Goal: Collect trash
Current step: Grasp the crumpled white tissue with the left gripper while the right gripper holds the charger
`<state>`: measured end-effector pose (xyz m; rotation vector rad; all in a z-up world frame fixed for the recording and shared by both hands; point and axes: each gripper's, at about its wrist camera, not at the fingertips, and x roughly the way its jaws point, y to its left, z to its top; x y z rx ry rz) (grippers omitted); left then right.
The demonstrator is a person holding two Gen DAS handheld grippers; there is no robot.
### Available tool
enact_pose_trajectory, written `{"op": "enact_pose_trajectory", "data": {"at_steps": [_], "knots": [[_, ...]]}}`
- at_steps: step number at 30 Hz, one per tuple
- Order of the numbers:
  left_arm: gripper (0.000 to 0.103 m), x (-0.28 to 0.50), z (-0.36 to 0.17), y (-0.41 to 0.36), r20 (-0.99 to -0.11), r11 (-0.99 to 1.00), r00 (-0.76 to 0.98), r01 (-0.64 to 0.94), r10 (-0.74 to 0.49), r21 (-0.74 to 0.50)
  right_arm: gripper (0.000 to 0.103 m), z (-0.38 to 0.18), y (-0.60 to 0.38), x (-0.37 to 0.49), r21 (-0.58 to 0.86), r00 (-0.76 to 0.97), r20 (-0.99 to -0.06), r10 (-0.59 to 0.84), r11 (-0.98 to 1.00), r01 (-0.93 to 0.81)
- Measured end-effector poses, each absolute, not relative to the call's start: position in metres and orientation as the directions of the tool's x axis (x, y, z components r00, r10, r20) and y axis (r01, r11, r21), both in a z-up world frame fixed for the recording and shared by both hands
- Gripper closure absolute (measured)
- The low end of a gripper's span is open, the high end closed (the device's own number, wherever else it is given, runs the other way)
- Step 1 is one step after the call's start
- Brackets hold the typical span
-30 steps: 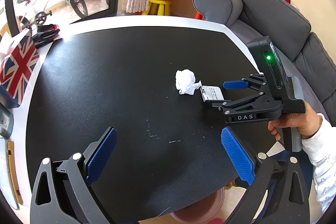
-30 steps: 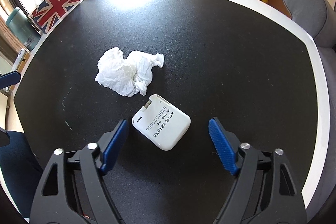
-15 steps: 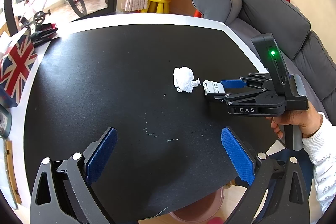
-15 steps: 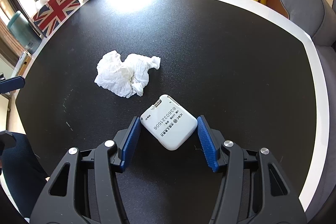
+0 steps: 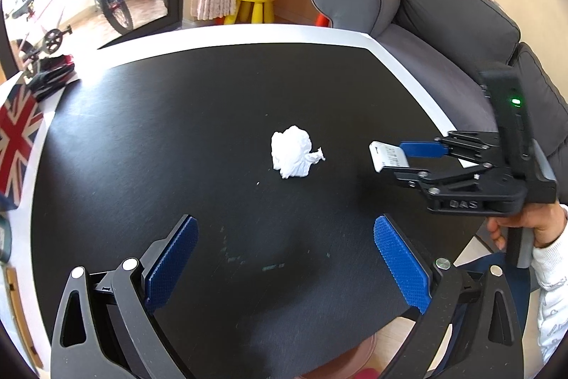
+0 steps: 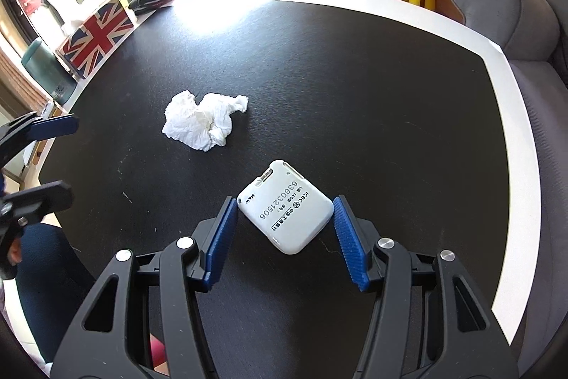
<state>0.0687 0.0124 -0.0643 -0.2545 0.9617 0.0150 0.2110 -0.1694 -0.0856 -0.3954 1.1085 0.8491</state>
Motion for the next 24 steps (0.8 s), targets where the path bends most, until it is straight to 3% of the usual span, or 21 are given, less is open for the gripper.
{"op": "enact_pose_trajectory", "data": {"at_steps": [19, 23, 24], "knots": [[0.009, 0.137, -0.093, 0.009, -0.841, 0.981, 0.532, -0.089, -0.099, -0.171, 0.048, -0.082, -0.198, 0.222, 0.118, 0.206, -0.896, 0.392, 0.659, -0.743], [0.039, 0.143, -0.103, 0.009, -0.847, 0.980, 0.522, -0.090, -0.103, -0.175, 0.048, -0.082, -0.201, 0.224, 0.117, 0.212, -0.895, 0.394, 0.664, -0.738], [0.054, 0.143, -0.104, 0.009, -0.847, 0.980, 0.520, -0.091, -0.106, -0.178, 0.048, -0.082, -0.201, 0.225, 0.117, 0.213, -0.894, 0.394, 0.665, -0.737]]}}
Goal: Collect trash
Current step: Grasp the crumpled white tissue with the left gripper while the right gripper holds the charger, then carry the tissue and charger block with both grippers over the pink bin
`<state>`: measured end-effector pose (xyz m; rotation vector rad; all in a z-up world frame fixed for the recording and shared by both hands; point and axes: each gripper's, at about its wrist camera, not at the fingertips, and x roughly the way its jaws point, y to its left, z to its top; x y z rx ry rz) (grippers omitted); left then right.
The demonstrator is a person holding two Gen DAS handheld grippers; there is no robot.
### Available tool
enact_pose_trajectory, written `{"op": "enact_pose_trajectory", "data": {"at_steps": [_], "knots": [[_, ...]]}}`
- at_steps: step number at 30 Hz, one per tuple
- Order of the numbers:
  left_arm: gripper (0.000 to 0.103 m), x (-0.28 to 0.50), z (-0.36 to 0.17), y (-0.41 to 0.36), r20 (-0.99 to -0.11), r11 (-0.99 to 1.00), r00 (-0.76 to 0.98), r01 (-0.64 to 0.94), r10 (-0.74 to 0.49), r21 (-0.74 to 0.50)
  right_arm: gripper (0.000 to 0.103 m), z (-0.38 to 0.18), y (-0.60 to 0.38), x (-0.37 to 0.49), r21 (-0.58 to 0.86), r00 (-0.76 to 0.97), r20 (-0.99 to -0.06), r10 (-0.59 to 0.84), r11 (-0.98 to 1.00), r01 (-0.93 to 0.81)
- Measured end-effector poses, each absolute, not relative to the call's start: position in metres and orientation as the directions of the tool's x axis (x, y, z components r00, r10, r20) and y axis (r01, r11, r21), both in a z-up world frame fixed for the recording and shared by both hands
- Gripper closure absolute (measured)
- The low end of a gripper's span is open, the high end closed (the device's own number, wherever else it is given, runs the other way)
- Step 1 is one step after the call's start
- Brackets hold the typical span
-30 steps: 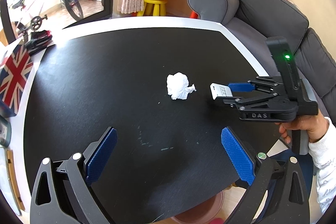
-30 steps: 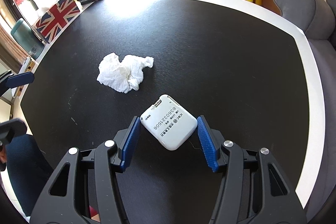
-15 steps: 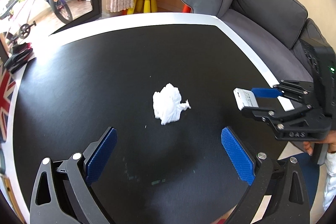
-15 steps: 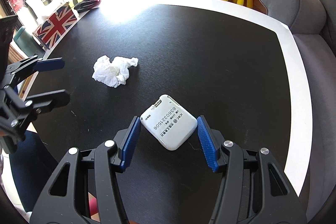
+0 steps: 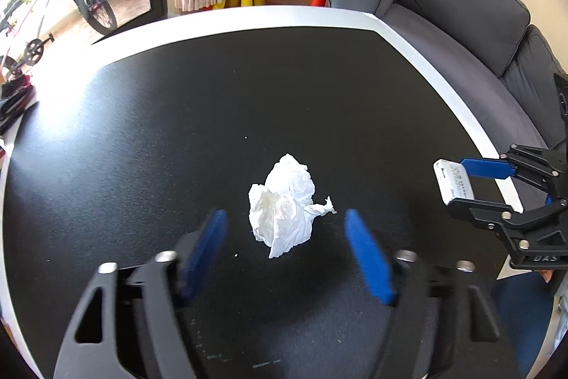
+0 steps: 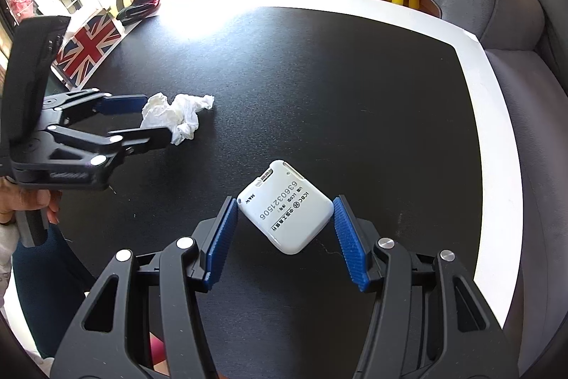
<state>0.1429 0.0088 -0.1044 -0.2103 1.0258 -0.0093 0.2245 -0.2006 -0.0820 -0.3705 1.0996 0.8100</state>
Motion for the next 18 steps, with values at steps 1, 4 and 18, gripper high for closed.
{"op": "enact_pose_trajectory", "data": {"at_steps": [1, 4, 18], "knots": [[0.062, 0.143, -0.107, 0.009, -0.851, 0.979, 0.514, -0.093, -0.109, -0.181, 0.048, -0.082, -0.201, 0.225, 0.118, 0.214, -0.894, 0.395, 0.666, -0.737], [0.086, 0.141, -0.109, 0.008, -0.855, 0.981, 0.510, -0.101, -0.095, -0.169, 0.048, -0.081, -0.201, 0.224, 0.118, 0.218, -0.891, 0.398, 0.666, -0.737], [0.091, 0.095, -0.069, -0.001, -0.819, 0.986, 0.570, -0.088, -0.065, -0.139, 0.048, -0.059, -0.206, 0.198, 0.130, 0.255, -0.855, 0.452, 0.663, -0.737]]}}
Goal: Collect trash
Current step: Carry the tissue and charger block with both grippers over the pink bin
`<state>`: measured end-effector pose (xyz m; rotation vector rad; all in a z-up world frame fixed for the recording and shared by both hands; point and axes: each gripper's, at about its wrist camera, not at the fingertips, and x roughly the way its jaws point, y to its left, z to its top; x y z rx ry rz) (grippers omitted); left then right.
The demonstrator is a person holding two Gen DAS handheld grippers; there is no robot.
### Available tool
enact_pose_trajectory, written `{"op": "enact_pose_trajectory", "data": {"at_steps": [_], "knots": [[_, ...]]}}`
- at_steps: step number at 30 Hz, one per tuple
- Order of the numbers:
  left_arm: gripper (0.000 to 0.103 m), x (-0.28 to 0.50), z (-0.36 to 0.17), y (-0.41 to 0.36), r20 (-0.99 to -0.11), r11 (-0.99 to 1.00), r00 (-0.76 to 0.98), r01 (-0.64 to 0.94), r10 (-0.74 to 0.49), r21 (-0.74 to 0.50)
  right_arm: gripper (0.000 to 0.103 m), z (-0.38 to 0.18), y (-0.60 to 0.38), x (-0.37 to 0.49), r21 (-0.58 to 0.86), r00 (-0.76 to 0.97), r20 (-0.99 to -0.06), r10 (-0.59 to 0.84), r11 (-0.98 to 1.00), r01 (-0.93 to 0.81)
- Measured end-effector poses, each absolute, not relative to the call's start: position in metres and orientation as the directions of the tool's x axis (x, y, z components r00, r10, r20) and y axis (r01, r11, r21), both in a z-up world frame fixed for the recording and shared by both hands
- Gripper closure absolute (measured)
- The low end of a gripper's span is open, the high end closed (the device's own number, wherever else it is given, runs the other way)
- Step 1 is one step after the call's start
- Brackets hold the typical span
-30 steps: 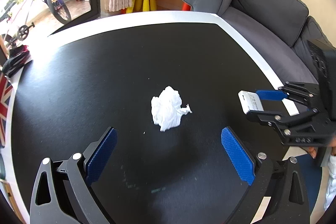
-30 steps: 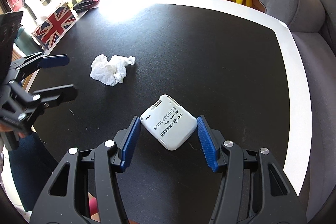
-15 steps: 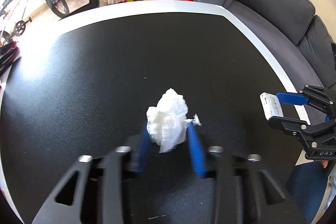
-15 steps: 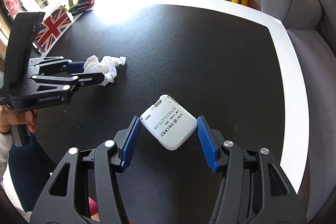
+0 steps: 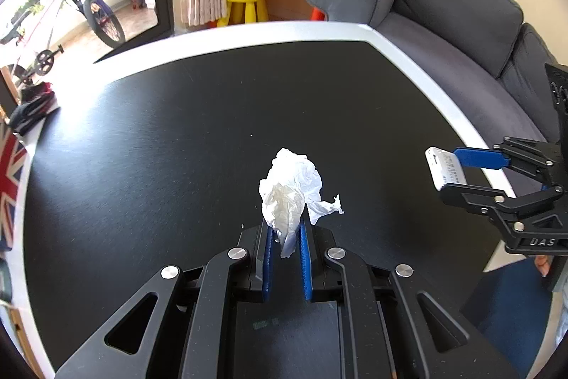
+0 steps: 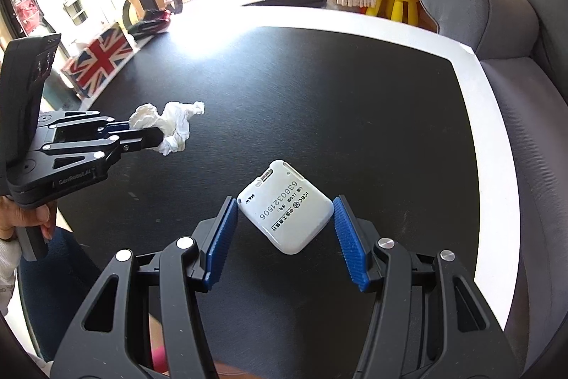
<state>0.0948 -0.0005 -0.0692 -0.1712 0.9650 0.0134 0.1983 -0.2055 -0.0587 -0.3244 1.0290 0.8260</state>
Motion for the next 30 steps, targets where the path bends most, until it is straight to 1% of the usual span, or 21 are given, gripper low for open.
{"op": "enact_pose_trajectory", "data": {"at_steps": [9, 16, 22, 30], "knots": [[0.091, 0.028, -0.032, -0.023, -0.787, 0.990, 0.613, -0.056, -0.069, -0.130, 0.048, -0.015, -0.226, 0.138, 0.126, 0.285, -0.813, 0.508, 0.632, -0.765], [0.091, -0.024, -0.019, -0.045, -0.766, 0.991, 0.638, -0.031, -0.080, -0.129, 0.048, 0.007, -0.253, 0.081, 0.120, 0.309, -0.779, 0.546, 0.613, -0.781], [0.091, -0.057, -0.025, -0.063, -0.755, 0.990, 0.647, -0.013, -0.101, -0.144, 0.048, 0.007, -0.274, 0.040, 0.118, 0.314, -0.768, 0.558, 0.605, -0.787], [0.091, -0.089, -0.038, -0.082, -0.759, 0.989, 0.641, 0.002, -0.113, -0.146, 0.048, -0.010, -0.293, 0.004, 0.126, 0.305, -0.773, 0.557, 0.605, -0.786]]}}
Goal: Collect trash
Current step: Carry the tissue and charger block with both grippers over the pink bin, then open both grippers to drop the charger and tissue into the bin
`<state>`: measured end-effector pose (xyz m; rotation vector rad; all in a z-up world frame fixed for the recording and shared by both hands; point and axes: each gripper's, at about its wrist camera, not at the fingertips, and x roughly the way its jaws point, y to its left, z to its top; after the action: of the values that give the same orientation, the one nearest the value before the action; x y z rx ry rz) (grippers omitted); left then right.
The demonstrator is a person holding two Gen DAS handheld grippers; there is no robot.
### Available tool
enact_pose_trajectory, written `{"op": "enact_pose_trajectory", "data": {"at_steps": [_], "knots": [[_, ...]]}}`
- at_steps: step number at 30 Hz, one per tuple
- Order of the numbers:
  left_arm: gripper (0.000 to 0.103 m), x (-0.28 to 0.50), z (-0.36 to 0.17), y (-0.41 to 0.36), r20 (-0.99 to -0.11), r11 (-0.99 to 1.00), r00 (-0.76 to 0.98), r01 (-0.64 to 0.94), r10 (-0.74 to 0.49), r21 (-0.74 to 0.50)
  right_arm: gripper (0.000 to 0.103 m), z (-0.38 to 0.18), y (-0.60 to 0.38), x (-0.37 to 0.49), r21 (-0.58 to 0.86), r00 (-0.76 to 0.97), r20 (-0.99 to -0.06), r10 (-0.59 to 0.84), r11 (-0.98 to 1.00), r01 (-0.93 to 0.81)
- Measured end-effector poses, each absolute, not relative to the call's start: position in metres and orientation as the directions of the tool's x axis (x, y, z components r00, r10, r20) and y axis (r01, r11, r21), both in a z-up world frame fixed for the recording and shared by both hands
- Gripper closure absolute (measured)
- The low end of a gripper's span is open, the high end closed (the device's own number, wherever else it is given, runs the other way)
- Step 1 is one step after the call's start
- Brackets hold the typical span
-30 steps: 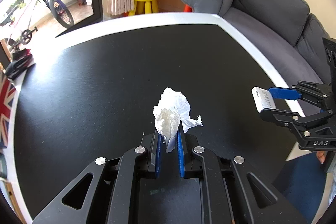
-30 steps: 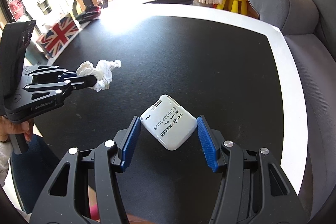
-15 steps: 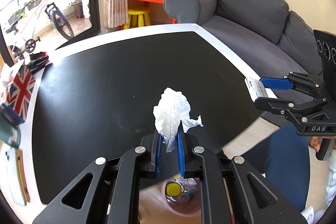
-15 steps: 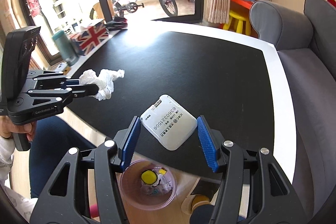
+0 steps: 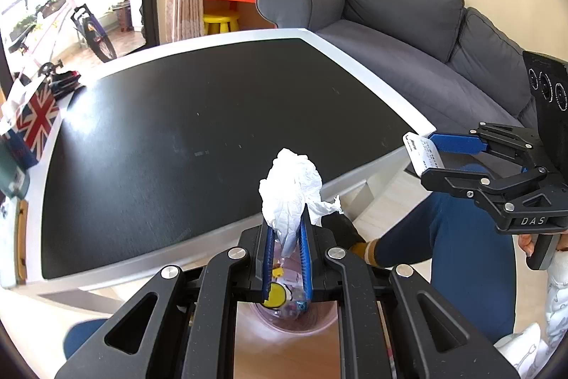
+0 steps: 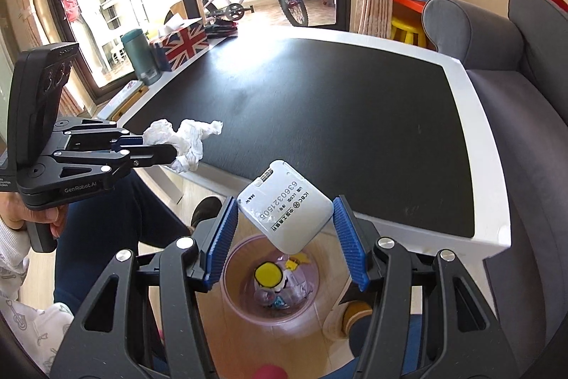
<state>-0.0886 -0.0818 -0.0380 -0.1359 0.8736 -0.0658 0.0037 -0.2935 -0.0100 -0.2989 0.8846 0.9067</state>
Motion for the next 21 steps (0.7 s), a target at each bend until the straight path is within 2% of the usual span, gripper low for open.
{"op": "enact_pose_trajectory", "data": {"at_steps": [18, 21], "knots": [[0.091, -0.121, -0.074, -0.102, -0.783, 0.982, 0.603, 0.002, -0.151, -0.188, 0.048, -0.054, -0.300, -0.029, 0.173, 0.234, -0.796, 0.558, 0.581, -0.795], [0.090, -0.118, -0.078, -0.099, -0.790, 0.982, 0.593, 0.003, -0.154, -0.190, 0.045, -0.061, -0.295, -0.024, 0.185, 0.210, -0.805, 0.555, 0.572, -0.799]]}}
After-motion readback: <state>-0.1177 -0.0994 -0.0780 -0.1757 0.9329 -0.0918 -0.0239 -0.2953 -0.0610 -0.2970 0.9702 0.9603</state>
